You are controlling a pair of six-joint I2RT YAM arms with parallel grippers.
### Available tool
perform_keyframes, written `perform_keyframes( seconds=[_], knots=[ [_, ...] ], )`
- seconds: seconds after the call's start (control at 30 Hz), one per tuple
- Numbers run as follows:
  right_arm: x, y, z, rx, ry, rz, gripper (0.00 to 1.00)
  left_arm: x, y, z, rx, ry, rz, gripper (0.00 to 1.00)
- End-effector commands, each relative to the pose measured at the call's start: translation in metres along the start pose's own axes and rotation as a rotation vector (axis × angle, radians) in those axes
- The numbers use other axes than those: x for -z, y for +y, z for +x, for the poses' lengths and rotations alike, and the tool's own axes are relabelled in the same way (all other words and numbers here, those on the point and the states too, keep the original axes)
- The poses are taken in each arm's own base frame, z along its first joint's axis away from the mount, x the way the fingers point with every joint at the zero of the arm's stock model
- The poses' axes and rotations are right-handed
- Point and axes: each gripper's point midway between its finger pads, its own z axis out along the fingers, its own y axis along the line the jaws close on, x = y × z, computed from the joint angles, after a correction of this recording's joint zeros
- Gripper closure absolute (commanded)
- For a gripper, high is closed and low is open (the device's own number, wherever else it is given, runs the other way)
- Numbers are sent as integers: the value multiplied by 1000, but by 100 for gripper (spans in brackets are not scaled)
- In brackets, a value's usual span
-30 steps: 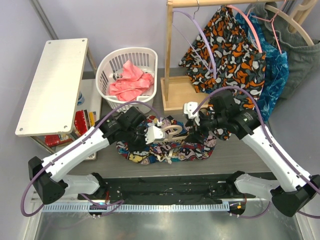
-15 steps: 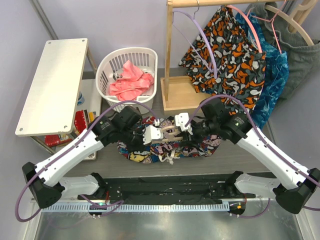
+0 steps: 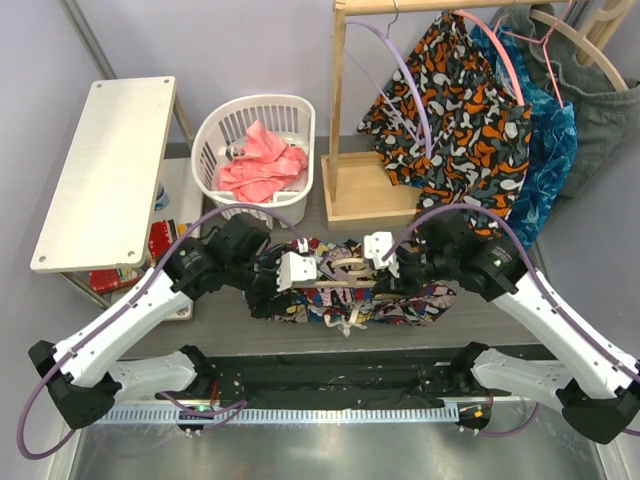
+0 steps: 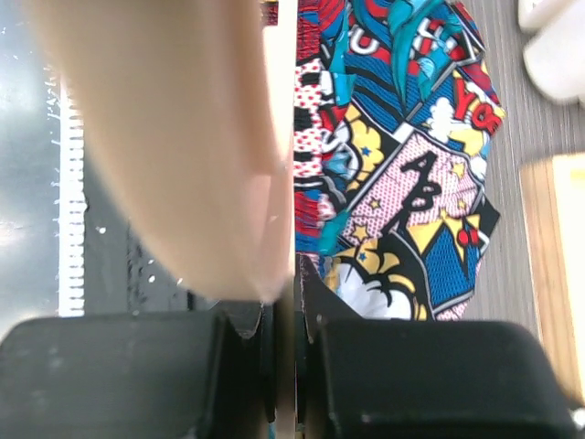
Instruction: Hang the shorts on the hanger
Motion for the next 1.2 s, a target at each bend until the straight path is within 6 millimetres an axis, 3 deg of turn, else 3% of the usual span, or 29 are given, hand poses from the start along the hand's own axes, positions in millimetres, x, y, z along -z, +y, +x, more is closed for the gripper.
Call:
perform_keyframes(
  seconds=[0.0, 0.1, 0.27, 0.37, 0.47, 0.57, 0.67, 0.87, 1.03, 1.17],
  knots=[
    [37, 3, -19, -47, -28, 112, 99, 28, 7, -29, 11, -132, -74, 25],
    [53, 10, -17, -122, -23, 163, 99, 48, 18, -48, 26, -210, -153, 15],
    [78, 7, 5, -303, 53, 338, 99, 70, 47, -79, 82, -309, -261, 7],
    [90, 2, 19, -439, 50, 469, 99, 67, 56, -85, 121, -327, -267, 6],
    [103, -16, 25, -603, 14, 607, 99, 59, 57, -94, 138, -360, -233, 5],
    [105, -39, 22, -842, -70, 662, 99, 48, 52, -108, 196, -409, -147, 4],
    [113, -59, 16, -956, -139, 724, 99, 41, 46, -122, 248, -448, -53, 0],
    [135, -97, 3, -988, -186, 873, 99, 34, 49, -123, 247, -447, -45, 0],
    [150, -121, 15, -1190, -170, 914, 99, 30, 44, -120, 249, -445, -17, 0],
    [163, -138, 15, -1212, -188, 928, 99, 34, 40, -117, 237, -447, -26, 0]
  ],
)
